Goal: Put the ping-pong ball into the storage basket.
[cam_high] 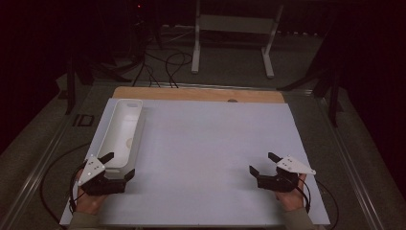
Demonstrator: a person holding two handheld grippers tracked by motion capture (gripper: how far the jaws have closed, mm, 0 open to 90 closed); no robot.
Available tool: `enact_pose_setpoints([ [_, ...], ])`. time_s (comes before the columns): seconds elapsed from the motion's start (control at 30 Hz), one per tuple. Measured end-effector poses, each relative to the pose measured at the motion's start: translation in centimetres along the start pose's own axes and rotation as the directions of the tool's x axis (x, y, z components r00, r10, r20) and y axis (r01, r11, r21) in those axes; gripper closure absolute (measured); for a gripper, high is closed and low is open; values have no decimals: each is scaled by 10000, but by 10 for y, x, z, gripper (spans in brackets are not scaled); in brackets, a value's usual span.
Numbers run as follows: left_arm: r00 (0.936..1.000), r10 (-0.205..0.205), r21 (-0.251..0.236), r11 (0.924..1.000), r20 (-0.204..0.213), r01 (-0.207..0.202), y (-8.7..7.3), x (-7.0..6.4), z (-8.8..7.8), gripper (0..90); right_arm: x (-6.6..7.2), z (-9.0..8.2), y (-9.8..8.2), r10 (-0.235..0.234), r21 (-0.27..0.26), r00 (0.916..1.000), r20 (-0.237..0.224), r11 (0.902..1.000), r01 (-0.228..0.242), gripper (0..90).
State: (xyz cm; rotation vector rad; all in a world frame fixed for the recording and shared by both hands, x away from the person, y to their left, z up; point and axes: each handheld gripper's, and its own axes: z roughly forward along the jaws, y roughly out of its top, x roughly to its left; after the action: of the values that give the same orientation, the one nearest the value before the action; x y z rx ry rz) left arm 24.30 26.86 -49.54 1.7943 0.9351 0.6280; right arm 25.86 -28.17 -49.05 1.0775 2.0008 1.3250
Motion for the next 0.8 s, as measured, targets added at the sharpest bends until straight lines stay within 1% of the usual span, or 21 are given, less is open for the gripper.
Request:
enact_pose_setpoints([
  [0.03,10000,0,0,10000,0,0,0,0,0,31,0,0,0,0,0,10000,0,10000,0,91],
  [0.07,10000,-8,-1,10000,-10,8,0,0,0,30,1,-3,-2,-10,-249,10000,51,9997,11,91],
  [0.2,10000,-82,-37,10000,26,82,0,0,0,24,2,-6,-4,43,-421,9999,139,9991,-37,90],
  [0.33,9998,-207,-64,9998,46,207,0,0,0,12,3,-10,-3,-11,-677,9998,208,9977,25,91],
  [0.5,9998,-201,-56,9998,37,201,1,0,0,2,3,-14,-3,-3,-847,9995,331,9964,31,90],
  [0.6,9998,-206,-89,9997,-28,206,1,1,0,1,3,-15,-3,91,-949,9993,366,9955,-56,91],
  [0.8,9998,-184,-70,9998,-42,184,1,0,0,0,3,-17,-4,46,-948,9995,324,9955,-15,91],
])
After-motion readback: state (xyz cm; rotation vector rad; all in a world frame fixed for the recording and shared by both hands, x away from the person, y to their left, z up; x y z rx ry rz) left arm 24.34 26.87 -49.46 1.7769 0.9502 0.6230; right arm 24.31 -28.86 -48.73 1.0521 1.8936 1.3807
